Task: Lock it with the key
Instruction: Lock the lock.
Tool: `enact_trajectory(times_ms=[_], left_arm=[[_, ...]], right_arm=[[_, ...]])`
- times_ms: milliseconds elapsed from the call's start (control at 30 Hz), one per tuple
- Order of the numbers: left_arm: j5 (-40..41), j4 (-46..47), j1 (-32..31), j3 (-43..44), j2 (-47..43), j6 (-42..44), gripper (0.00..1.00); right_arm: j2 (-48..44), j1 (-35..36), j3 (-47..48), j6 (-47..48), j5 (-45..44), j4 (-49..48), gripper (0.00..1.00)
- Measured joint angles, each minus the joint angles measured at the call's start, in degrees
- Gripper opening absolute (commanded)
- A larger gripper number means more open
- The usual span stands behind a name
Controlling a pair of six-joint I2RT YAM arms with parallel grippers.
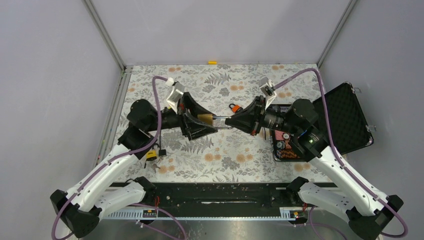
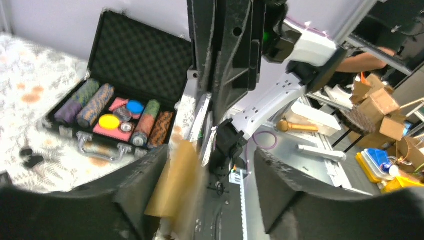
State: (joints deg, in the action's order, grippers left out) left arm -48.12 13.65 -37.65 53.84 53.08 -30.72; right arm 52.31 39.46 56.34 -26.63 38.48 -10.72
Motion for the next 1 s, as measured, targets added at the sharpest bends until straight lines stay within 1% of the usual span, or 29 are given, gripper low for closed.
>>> enact_trajectory(times_ms=[100,167,200,367,500,600,633,700,800,933,1000], left_arm=[[1.38,-5.22,1.14,-0.26,0.07,2.49,0.87],[3.43,-9.73,1.66,-0.52,0.09,5.33,0.93],[4.04,-11.56,1.84,-0.63,0.17,6.75,0.94],[4.79,-20.37,1.95,0.44,1.68,16.04,0.95],[2.93,-28.81,1.9,5.01,8.33,23.69,0.9],[0.85,-34.12,1.09,7.48,13.97,28.48,0.89],[0.55,-36.0,0.17,8.11,15.85,30.1,0.85],[0.31,-39.45,-1.84,9.16,18.97,32.85,0.75],[-0.2,-44.02,-4.26,10.69,22.38,36.13,0.56],[-1.49,-47.17,-5.09,12.17,23.8,38.88,0.39],[-2.38,-48.0,-5.07,12.74,23.8,39.85,0.33]], right_arm=[[0.85,-2.89,-0.24,1.62,-0.28,5.51,0.0],[2.14,-4.74,-0.26,3.63,0.52,9.97,0.0],[2.56,-5.07,-0.2,4.85,1.05,12.07,0.0],[5.55,-6.16,1.64,12.2,1.57,25.07,0.0],[8.22,-6.23,3.43,17.22,2.58,32.06,0.0],[9.84,-6.23,4.66,19.89,4.63,34.88,0.0],[10.23,-6.23,4.9,20.61,5.62,35.36,0.0],[10.73,-6.23,5.05,21.62,7.19,35.78,0.0],[11.1,-6.21,5.33,22.53,8.61,35.82,0.0],[11.1,-6.23,5.38,23.65,10.78,35.8,0.0],[11.08,-6.23,5.38,24.2,12.13,35.8,0.0]])
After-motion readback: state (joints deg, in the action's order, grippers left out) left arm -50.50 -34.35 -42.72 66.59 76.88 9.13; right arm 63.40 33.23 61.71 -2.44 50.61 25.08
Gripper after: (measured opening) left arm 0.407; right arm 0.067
